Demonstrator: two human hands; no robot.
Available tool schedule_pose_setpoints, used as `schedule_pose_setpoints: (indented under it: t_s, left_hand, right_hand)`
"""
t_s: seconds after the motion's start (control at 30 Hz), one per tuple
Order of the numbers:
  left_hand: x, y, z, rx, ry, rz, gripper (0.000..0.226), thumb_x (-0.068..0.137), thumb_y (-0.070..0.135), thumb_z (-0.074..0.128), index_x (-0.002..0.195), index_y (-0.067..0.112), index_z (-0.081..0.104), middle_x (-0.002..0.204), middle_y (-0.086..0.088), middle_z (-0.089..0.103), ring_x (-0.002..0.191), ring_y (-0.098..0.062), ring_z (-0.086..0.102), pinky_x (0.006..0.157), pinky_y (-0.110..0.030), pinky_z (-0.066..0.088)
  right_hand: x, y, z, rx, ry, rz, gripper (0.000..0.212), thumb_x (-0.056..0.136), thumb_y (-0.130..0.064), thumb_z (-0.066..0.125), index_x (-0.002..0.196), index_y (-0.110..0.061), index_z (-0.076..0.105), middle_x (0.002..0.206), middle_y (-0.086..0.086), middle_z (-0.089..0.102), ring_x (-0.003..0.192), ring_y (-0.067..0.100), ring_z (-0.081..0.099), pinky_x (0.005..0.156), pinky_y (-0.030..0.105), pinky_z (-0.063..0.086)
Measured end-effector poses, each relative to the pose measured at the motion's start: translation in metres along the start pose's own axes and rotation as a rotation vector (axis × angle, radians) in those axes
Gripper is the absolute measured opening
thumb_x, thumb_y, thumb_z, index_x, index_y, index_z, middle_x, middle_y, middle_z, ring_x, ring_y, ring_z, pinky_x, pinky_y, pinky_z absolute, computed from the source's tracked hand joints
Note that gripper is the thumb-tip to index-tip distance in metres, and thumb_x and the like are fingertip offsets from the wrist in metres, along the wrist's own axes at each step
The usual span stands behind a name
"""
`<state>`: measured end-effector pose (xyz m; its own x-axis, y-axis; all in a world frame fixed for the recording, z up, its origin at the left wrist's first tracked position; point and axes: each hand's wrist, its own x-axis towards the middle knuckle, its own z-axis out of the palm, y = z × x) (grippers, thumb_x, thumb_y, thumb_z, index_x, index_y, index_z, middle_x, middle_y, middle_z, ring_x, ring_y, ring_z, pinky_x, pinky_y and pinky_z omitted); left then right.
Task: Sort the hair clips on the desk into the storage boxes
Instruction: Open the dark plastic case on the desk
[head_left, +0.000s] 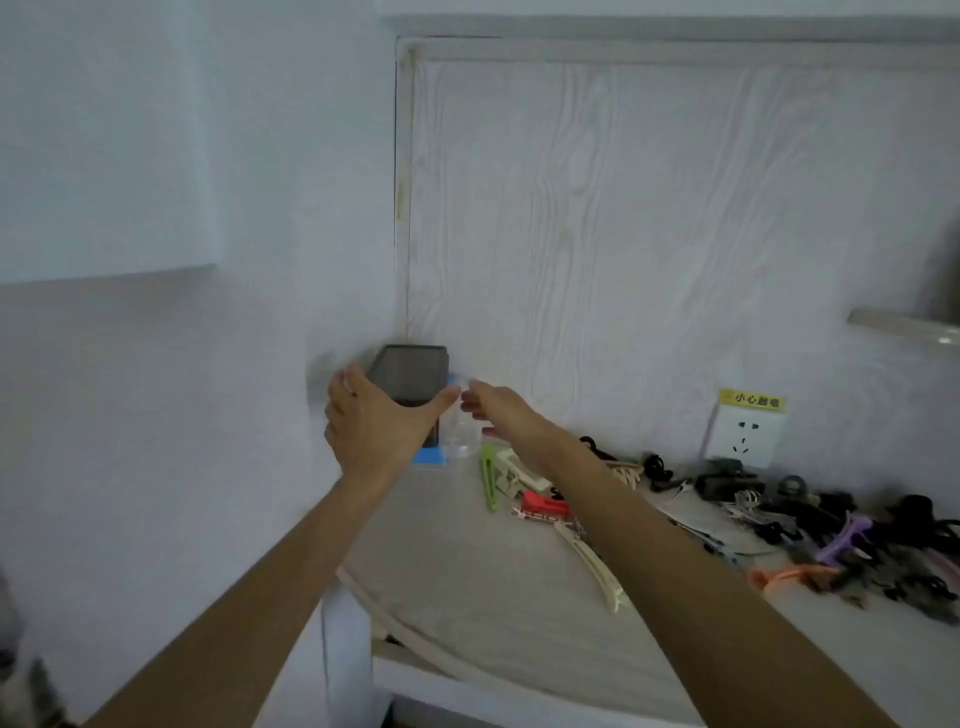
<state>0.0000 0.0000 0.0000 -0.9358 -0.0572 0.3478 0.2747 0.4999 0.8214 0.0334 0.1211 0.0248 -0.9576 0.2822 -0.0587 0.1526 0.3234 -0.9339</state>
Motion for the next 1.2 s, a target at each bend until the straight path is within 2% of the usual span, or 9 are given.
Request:
schedule_pose_setpoints:
  t_s: [0.17, 0.3, 0.43, 0.57, 0.77, 0.83, 0.97, 1.07, 1.2]
  left_hand:
    - [-0.001, 0.004, -0.001, -0.201, -0.006, -0.078, 0.084, 0.068, 0.059, 0.071, 0.133, 0.017, 0.037, 0.128, -0.003, 0.055, 0.111, -0.024, 0.055, 0.081, -0.03, 0.039]
    - [-0.01, 0.018, 0.0, -0.336, -0.002, 0.011, 0.044, 0.081, 0.054, 0.06, 0.113, 0.025, 0.053, 0.111, 0.006, 0.061, 0.098, -0.013, 0.056, 0.087, -0.029, 0.043]
    - [-0.028, 0.042, 0.011, -0.525, -0.191, 0.048, 0.023, 0.082, 0.049, 0.054, 0.078, 0.027, 0.061, 0.089, 0.002, 0.069, 0.089, -0.02, 0.066, 0.092, -0.044, 0.049]
    - [-0.063, 0.06, 0.043, -0.479, -0.366, 0.109, 0.008, 0.084, 0.032, 0.064, 0.079, 0.025, 0.063, 0.079, 0.007, 0.07, 0.081, -0.014, 0.068, 0.088, -0.042, 0.053]
    - [-0.125, 0.077, 0.101, -0.367, -0.702, 0.145, 0.068, 0.081, 0.053, 0.061, 0.12, -0.001, 0.053, 0.117, -0.01, 0.06, 0.109, -0.026, 0.057, 0.097, -0.038, 0.041]
    - [-0.155, 0.097, 0.129, -0.353, -0.856, 0.164, 0.057, 0.086, 0.054, 0.051, 0.115, 0.006, 0.06, 0.111, -0.005, 0.062, 0.111, -0.026, 0.056, 0.079, -0.025, 0.031]
    - [-0.208, 0.117, 0.173, -0.331, -1.09, 0.138, 0.039, 0.095, 0.039, 0.047, 0.125, 0.014, 0.053, 0.121, 0.007, 0.05, 0.104, -0.012, 0.048, 0.084, -0.024, 0.033]
    - [-0.237, 0.12, 0.199, -0.304, -1.092, 0.161, 0.049, 0.092, 0.033, 0.055, 0.137, 0.017, 0.042, 0.135, -0.002, 0.048, 0.116, -0.017, 0.048, 0.092, -0.028, 0.04]
    - [-0.242, 0.117, 0.213, -0.24, -0.951, 0.365, 0.055, 0.087, 0.037, 0.06, 0.137, 0.026, 0.041, 0.136, -0.003, 0.045, 0.125, -0.02, 0.046, 0.099, -0.031, 0.039]
  right_hand:
    - [-0.001, -0.003, 0.013, 0.097, -0.031, -0.014, 0.052, 0.1, -0.039, 0.025, 0.138, -0.005, 0.039, 0.134, 0.007, 0.049, 0.122, 0.016, 0.045, 0.102, 0.024, 0.03]
    - [-0.018, 0.004, -0.012, 0.341, 0.051, -0.054, 0.039, 0.098, -0.035, 0.032, 0.118, -0.01, 0.055, 0.11, 0.007, 0.061, 0.101, 0.017, 0.054, 0.081, 0.022, 0.044]
    - [-0.052, 0.022, -0.063, 0.519, 0.23, -0.119, 0.026, 0.095, -0.027, 0.036, 0.093, -0.014, 0.058, 0.092, 0.005, 0.061, 0.09, 0.018, 0.057, 0.075, 0.027, 0.049]
    - [-0.108, 0.06, -0.126, 0.514, 0.403, -0.08, 0.022, 0.093, -0.029, 0.041, 0.079, -0.017, 0.054, 0.081, 0.002, 0.056, 0.075, 0.016, 0.052, 0.064, 0.027, 0.043]
    - [-0.2, 0.136, -0.21, 0.557, 0.597, 0.077, 0.02, 0.089, -0.028, 0.046, 0.081, -0.016, 0.059, 0.079, 0.004, 0.056, 0.067, 0.018, 0.051, 0.059, 0.028, 0.042]
    - [-0.231, 0.158, -0.236, 0.544, 0.649, 0.111, 0.019, 0.09, -0.026, 0.046, 0.084, -0.017, 0.061, 0.081, 0.004, 0.056, 0.07, 0.019, 0.051, 0.061, 0.029, 0.042]
    - [-0.268, 0.19, -0.264, 0.464, 0.695, 0.159, 0.018, 0.093, -0.026, 0.042, 0.083, -0.017, 0.054, 0.081, 0.006, 0.054, 0.072, 0.018, 0.051, 0.06, 0.027, 0.04]
    - [-0.28, 0.207, -0.281, 0.351, 0.754, 0.184, 0.024, 0.096, -0.025, 0.04, 0.085, -0.014, 0.058, 0.082, 0.008, 0.056, 0.074, 0.017, 0.051, 0.063, 0.024, 0.04]
    - [-0.282, 0.223, -0.299, -0.276, 0.737, 0.193, 0.022, 0.096, -0.018, 0.046, 0.113, -0.016, 0.059, 0.117, 0.003, 0.055, 0.108, 0.017, 0.05, 0.093, 0.03, 0.041]
